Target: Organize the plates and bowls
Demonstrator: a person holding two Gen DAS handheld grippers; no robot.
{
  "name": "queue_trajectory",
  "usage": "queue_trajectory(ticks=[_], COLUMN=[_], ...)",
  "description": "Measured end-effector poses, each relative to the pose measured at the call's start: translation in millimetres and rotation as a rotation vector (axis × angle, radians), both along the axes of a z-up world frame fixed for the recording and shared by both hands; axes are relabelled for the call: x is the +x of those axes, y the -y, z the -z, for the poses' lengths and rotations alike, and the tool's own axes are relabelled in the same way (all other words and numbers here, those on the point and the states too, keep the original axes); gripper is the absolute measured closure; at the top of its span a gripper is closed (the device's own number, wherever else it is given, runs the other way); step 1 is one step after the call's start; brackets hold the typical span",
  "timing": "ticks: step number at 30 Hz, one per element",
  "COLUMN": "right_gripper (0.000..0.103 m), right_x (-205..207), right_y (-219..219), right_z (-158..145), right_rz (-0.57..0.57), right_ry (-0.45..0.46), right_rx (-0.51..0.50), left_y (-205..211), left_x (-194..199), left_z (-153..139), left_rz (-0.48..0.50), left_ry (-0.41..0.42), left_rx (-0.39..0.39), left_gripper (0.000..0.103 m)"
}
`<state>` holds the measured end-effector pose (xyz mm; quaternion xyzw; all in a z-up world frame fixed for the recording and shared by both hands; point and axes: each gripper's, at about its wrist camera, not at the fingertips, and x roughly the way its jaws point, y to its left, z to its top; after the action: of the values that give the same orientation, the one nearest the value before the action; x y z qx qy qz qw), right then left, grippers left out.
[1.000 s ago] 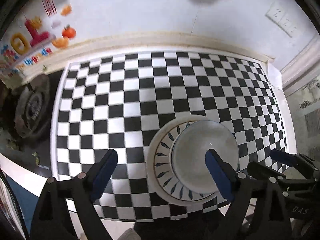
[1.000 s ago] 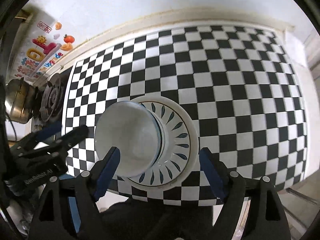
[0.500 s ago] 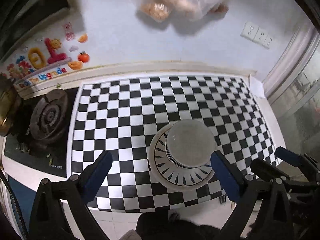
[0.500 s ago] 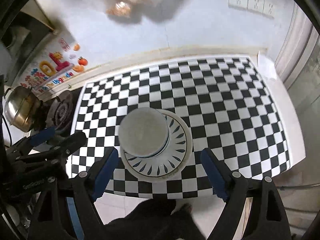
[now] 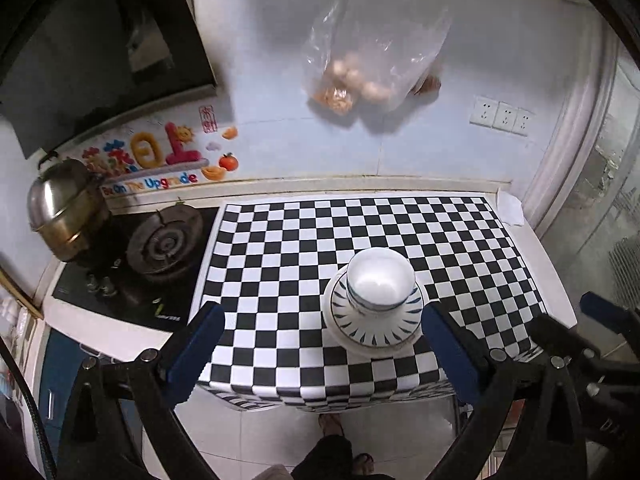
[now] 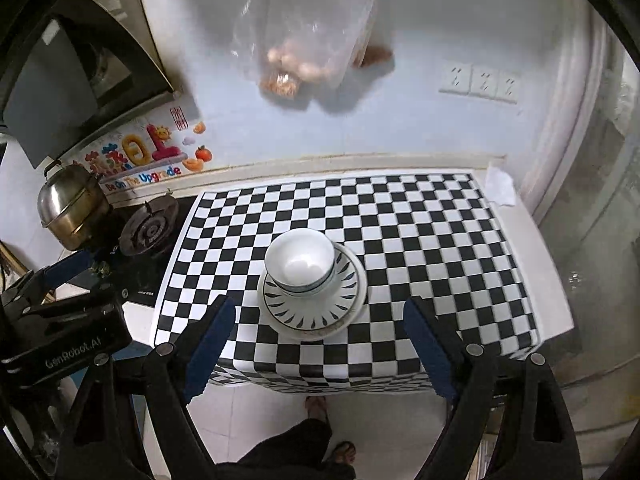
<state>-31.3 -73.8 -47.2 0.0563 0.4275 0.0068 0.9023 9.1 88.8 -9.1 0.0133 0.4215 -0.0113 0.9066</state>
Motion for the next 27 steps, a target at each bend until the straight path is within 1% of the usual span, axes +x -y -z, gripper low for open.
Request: queue_trajectory(ticks=[7, 13, 19, 27], right_gripper=[0.014, 0.014, 0.014, 0.014], right_x=[-64, -98, -112, -110], right_y=[-4, -13, -19, -18], right_z=[-33, -47, -47, -42], right_rz=[0.017, 0.01, 0.007, 0.02], right_ry=[0.07, 0.093, 0.09, 0.067], right_rx=[-0.013, -0.016, -0.022, -0.036], left_y=[-3, -13, -16, -18], left_x=[-53, -86, -99, -105], left_z=[-27, -41, -41, -42], left_rz=[0.0, -0.023, -0.027, -0.029], left_ry=[0.046, 0.076, 0.079, 0.086], left_rx=[0.002, -0.014, -0.003, 0.002], left_gripper=[0.002, 0.002, 0.002, 0.002])
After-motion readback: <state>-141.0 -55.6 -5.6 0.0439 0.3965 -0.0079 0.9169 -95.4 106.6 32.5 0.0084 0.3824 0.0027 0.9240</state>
